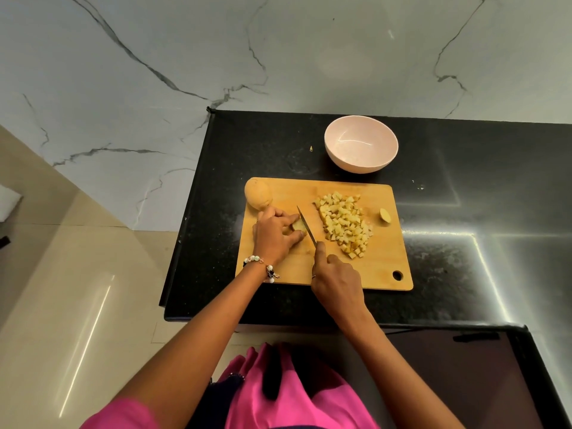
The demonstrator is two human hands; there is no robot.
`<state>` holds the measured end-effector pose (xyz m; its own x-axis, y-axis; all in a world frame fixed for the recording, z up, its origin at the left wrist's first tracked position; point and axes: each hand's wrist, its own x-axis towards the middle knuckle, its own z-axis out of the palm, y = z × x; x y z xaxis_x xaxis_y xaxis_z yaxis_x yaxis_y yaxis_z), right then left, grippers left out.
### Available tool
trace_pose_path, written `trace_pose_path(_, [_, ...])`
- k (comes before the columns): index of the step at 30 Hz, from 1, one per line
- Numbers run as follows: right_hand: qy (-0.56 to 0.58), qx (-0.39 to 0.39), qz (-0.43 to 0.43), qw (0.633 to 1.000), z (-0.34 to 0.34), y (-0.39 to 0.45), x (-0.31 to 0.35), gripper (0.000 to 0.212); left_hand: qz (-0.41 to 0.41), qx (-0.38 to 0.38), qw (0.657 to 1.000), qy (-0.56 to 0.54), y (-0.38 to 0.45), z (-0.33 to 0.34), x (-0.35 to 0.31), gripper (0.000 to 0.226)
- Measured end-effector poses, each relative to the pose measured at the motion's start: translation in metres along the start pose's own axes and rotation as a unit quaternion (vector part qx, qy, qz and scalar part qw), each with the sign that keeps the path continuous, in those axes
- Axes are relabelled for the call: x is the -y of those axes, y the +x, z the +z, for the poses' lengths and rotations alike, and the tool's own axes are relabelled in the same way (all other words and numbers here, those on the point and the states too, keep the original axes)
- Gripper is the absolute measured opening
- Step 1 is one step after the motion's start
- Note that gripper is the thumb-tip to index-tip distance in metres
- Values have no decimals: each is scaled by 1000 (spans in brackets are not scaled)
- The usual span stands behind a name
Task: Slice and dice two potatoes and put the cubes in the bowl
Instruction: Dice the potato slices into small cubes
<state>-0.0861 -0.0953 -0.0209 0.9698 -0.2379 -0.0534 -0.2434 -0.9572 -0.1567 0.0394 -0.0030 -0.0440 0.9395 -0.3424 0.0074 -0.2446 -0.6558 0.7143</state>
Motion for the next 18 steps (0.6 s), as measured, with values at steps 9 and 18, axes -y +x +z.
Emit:
trace_pose_path(9, [-85, 28, 11, 996, 0, -13, 6, 61, 9, -25, 1000, -7, -4, 4, 1, 41])
trace_pose_path(18, [-1, -10, 8, 1000, 1, -7, -1, 53, 5, -19, 1000, -21, -4, 4, 3, 44])
